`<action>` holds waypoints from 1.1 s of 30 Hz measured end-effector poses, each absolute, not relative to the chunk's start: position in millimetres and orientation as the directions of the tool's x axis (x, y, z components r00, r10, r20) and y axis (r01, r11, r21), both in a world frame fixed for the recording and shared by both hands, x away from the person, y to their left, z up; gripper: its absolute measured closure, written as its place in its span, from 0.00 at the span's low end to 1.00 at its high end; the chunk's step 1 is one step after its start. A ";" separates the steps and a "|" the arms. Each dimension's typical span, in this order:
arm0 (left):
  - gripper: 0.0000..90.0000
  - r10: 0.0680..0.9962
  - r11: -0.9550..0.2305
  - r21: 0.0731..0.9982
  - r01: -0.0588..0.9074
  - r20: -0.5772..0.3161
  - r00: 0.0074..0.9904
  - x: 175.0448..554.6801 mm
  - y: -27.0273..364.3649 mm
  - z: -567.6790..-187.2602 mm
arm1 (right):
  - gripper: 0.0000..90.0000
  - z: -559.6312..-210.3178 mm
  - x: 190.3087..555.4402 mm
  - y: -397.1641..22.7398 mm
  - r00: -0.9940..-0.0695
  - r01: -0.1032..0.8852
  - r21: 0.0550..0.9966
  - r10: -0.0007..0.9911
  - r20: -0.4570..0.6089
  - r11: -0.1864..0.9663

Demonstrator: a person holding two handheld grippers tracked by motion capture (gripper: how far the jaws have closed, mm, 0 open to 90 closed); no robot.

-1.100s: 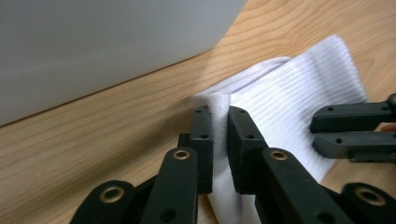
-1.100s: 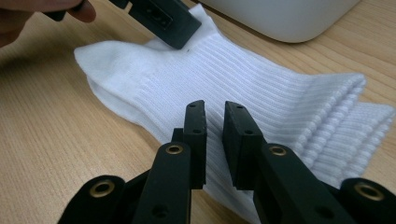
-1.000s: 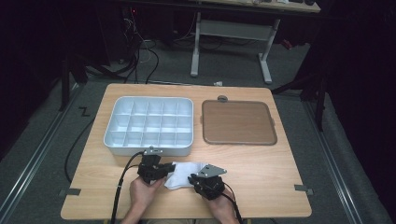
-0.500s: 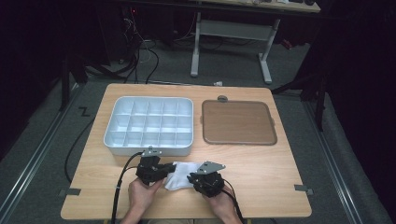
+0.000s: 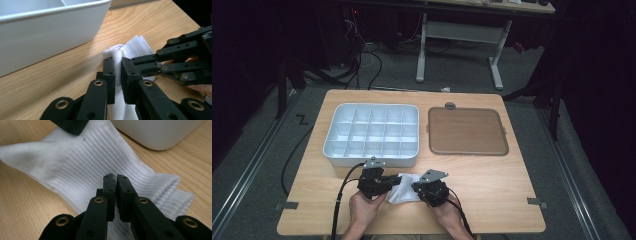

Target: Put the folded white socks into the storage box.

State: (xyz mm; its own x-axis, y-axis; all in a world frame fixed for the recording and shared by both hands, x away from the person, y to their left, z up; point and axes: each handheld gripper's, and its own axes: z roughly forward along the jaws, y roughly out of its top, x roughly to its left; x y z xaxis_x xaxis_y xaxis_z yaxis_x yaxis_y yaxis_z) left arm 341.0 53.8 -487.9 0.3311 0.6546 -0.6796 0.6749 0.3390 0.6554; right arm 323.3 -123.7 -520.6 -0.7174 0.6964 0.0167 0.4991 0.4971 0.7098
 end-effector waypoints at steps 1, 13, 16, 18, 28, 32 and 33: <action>0.93 0.653 0.344 0.655 0.673 -0.682 0.330 340.4 53.2 -486.7 | 0.96 -520.8 323.8 -123.0 -0.720 0.496 0.710 0.694 0.015 0.500; 0.93 0.636 0.369 0.654 0.661 -0.696 0.333 338.3 59.3 -478.9 | 0.97 -520.4 331.0 -100.1 -0.750 0.475 0.697 0.662 0.001 0.537; 0.93 0.632 0.367 0.649 0.666 -0.700 0.333 338.9 59.9 -478.5 | 0.98 -521.0 332.6 -94.5 -0.755 0.470 0.699 0.656 0.003 0.539; 0.93 0.631 0.353 0.655 0.668 -0.694 0.347 338.9 58.8 -479.0 | 0.98 -520.6 333.9 -90.6 -0.756 0.473 0.694 0.655 0.003 0.543; 0.93 0.660 0.335 0.679 0.653 -0.664 0.352 341.9 57.8 -481.6 | 0.94 -514.1 330.6 -96.1 -0.749 0.469 0.717 0.663 0.013 0.516; 0.93 0.668 0.328 0.689 0.646 -0.653 0.357 341.1 57.7 -482.7 | 0.92 -501.0 322.9 -112.6 -0.719 0.464 0.749 0.695 0.006 0.473; 0.93 0.669 0.329 0.690 0.645 -0.652 0.357 341.0 57.5 -482.7 | 0.91 -498.9 321.9 -117.2 -0.712 0.466 0.753 0.702 0.006 0.465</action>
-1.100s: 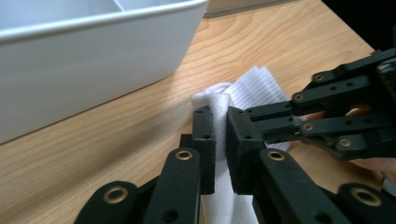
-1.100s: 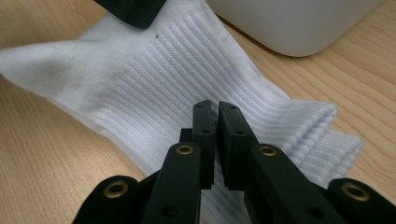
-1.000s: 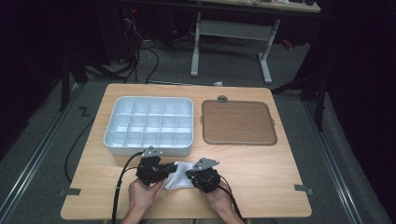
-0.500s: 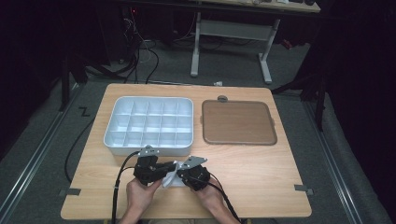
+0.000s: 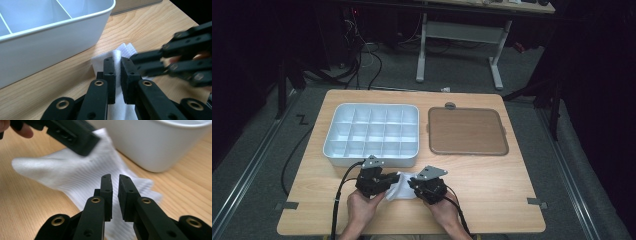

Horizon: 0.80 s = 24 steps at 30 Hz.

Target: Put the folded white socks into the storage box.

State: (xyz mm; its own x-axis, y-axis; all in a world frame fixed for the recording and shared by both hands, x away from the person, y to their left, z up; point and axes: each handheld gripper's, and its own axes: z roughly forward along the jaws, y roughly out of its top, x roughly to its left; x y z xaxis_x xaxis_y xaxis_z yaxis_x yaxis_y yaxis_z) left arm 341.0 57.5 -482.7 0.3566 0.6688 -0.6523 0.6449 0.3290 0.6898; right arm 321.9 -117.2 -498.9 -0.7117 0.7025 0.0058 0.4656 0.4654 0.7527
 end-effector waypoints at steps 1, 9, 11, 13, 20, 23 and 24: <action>0.93 0.670 0.329 0.691 0.644 -0.651 0.356 340.9 57.4 -482.8 | 0.91 -498.2 321.5 -120.5 -0.707 0.465 0.758 0.707 0.006 0.458; 0.93 0.672 0.329 0.690 0.645 -0.651 0.353 342.0 56.7 -483.0 | 0.80 -503.4 319.4 -146.2 -0.646 0.503 0.756 0.763 0.006 0.420; 0.93 0.672 0.329 0.690 0.645 -0.650 0.354 341.6 56.7 -482.7 | 0.78 -506.9 319.8 -147.2 -0.639 0.514 0.748 0.769 0.008 0.419; 0.93 0.669 0.333 0.686 0.647 -0.655 0.351 341.1 56.4 -482.0 | 0.78 -510.5 321.0 -147.4 -0.638 0.525 0.739 0.770 0.014 0.422; 0.93 0.665 0.324 0.686 0.651 -0.655 0.360 341.0 52.7 -478.8 | 0.79 -520.8 324.7 -143.7 -0.653 0.544 0.715 0.757 0.032 0.439; 0.93 0.663 0.327 0.687 0.649 -0.656 0.361 341.9 49.3 -475.8 | 0.80 -521.1 326.1 -143.1 -0.660 0.546 0.707 0.751 0.033 0.449; 0.93 0.660 0.324 0.687 0.650 -0.657 0.365 342.7 48.0 -474.9 | 0.80 -520.5 326.6 -142.7 -0.664 0.547 0.701 0.747 0.030 0.458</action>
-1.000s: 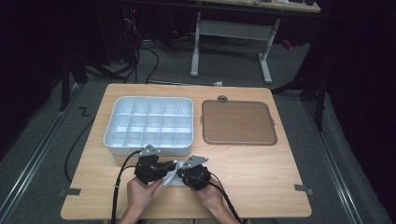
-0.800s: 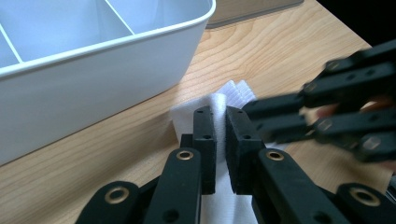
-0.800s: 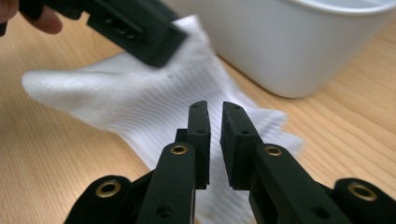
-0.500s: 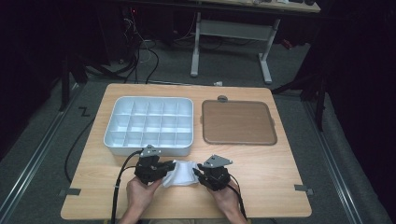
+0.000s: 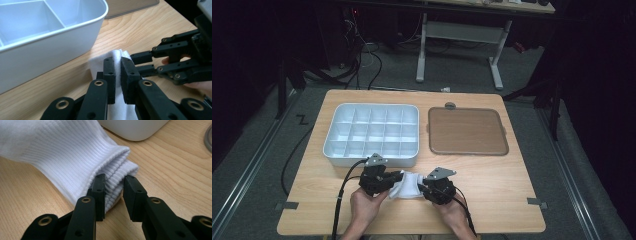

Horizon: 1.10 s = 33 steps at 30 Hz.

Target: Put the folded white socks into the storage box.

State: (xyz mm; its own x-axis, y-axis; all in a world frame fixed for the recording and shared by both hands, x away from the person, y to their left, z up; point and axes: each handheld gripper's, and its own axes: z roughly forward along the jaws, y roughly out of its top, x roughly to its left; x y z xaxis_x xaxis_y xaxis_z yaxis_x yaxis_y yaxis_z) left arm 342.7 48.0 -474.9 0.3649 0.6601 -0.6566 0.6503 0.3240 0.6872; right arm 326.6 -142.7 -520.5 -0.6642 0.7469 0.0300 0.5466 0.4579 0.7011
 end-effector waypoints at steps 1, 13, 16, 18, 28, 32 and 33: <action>0.93 0.660 0.326 0.684 0.652 -0.659 0.362 343.3 46.6 -474.5 | 0.80 -520.5 326.6 -142.7 -0.664 0.547 0.701 0.747 0.030 0.458; 0.93 0.647 0.305 0.680 0.666 -0.661 0.379 352.5 29.4 -473.5 | 0.82 -520.7 329.1 -141.1 -0.684 0.539 0.695 0.729 0.031 0.476; 0.93 0.644 0.297 0.679 0.672 -0.661 0.384 354.6 24.5 -475.7 | 0.83 -520.9 329.3 -141.2 -0.684 0.540 0.696 0.729 0.036 0.472; 0.93 0.644 0.290 0.677 0.676 -0.661 0.386 356.4 19.9 -478.0 | 0.83 -520.8 329.4 -141.4 -0.687 0.538 0.695 0.726 0.033 0.477; 0.93 0.655 0.264 0.689 0.675 -0.642 0.399 361.9 10.8 -488.6 | 0.85 -521.1 330.2 -141.8 -0.692 0.541 0.695 0.721 0.047 0.474; 0.93 0.664 0.255 0.697 0.670 -0.630 0.403 362.0 10.9 -489.9 | 0.85 -521.8 330.7 -140.9 -0.697 0.536 0.696 0.716 0.045 0.478; 0.92 0.666 0.254 0.699 0.669 -0.628 0.404 362.2 10.8 -490.2 | 0.85 -522.1 330.6 -140.2 -0.698 0.534 0.699 0.715 0.045 0.477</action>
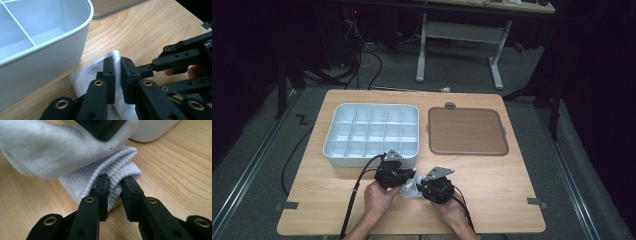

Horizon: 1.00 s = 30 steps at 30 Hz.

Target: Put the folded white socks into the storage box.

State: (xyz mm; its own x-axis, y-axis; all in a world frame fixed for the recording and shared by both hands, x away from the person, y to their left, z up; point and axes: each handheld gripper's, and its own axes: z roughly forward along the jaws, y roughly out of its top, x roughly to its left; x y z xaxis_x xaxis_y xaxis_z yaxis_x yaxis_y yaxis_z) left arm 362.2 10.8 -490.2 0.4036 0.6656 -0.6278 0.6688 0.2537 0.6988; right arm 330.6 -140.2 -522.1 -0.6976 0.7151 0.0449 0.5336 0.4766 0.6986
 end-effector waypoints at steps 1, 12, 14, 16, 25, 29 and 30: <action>0.92 0.665 0.254 0.698 0.669 -0.629 0.403 362.4 10.6 -490.4 | 0.84 -522.3 330.4 -139.5 -0.699 0.530 0.701 0.714 0.042 0.478; 0.92 0.672 0.228 0.702 0.675 -0.615 0.413 365.6 8.0 -499.2 | 0.84 -523.3 332.4 -138.5 -0.702 0.533 0.703 0.710 0.056 0.472; 0.92 0.677 0.226 0.706 0.671 -0.609 0.413 365.6 9.2 -499.4 | 0.84 -523.1 333.2 -137.1 -0.705 0.536 0.700 0.707 0.061 0.473; 0.92 0.682 0.225 0.709 0.668 -0.604 0.412 365.2 10.8 -499.9 | 0.84 -523.0 334.4 -134.4 -0.710 0.530 0.698 0.702 0.056 0.481; 0.92 0.678 0.252 0.693 0.676 -0.625 0.388 366.5 17.2 -507.3 | 0.84 -522.0 337.4 -128.8 -0.721 0.525 0.689 0.692 0.046 0.500; 0.93 0.687 0.244 0.702 0.670 -0.612 0.391 365.8 14.8 -511.9 | 0.84 -522.0 338.6 -128.4 -0.722 0.525 0.687 0.690 0.049 0.502; 0.93 0.688 0.240 0.702 0.670 -0.611 0.393 365.9 15.1 -512.4 | 0.83 -521.7 338.8 -128.4 -0.722 0.527 0.685 0.690 0.049 0.503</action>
